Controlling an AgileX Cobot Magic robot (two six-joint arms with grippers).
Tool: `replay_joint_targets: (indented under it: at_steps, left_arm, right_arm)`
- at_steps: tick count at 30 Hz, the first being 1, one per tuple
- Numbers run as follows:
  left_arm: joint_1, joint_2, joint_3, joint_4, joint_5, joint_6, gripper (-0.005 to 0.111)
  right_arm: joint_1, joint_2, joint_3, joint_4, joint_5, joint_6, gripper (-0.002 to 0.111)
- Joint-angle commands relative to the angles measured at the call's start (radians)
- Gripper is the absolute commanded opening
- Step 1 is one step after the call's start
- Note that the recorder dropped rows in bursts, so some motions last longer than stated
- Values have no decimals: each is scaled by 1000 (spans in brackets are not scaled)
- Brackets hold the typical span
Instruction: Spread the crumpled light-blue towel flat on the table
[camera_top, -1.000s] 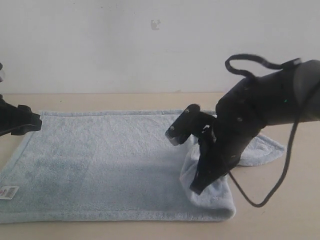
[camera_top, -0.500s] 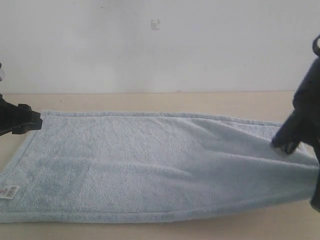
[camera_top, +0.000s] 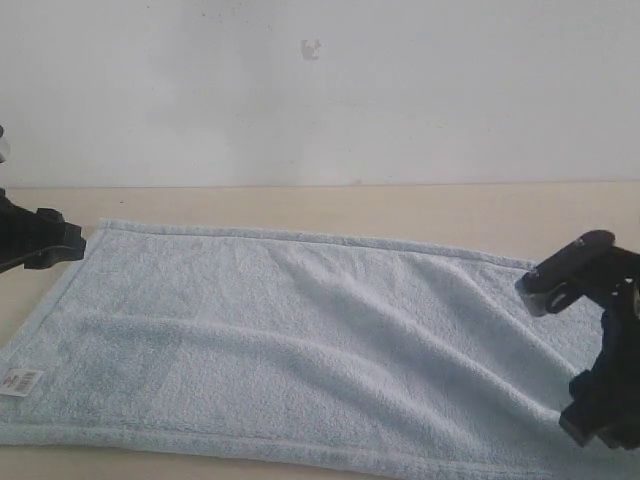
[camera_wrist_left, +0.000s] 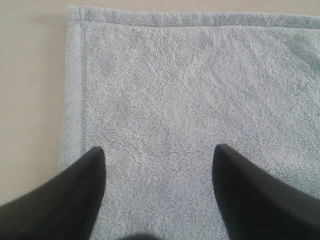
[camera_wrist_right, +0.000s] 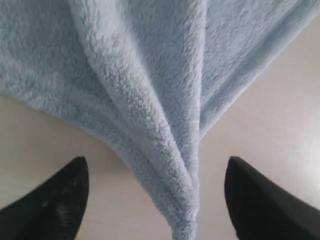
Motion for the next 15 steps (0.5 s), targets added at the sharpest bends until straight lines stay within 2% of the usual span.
replay_joint_targets:
  at_steps: [1,3,6,7,8,10,13,15]
  left_arm:
    - [-5,-1,-4,-9,5,2,59]
    - [-5,-1,-4,-20,5,2,59]
    - [-5,-1,-4,-27,17,4,59]
    - [-5,-1,-4,-27,20,4,59]
    - [-5,-1,-4,-27,24,9,59]
    - [-5,-1,-4,-27,34,12,59]
    - [-5,-1,-4,-27,50,16,59]
    - [-12,-1,-4,-27,52,31,57]
  right_arm:
    - [-9,-82,-4,-171,-80,166,58]
    - [-9,-91,-4,-283,-137,240,48]
    - [-82,-55,-14,-376,-252,320,15]
    - [-145,-26,-33,-371,-285,324,4]
    - [-191,11,-51,-353,-314,322,0]
    - [-303,99,-112,-249,-357,240,2]
    - [-418,242,-228,37,-364,-42,3]
    - [-449,326,-297,178,-336,-216,3]
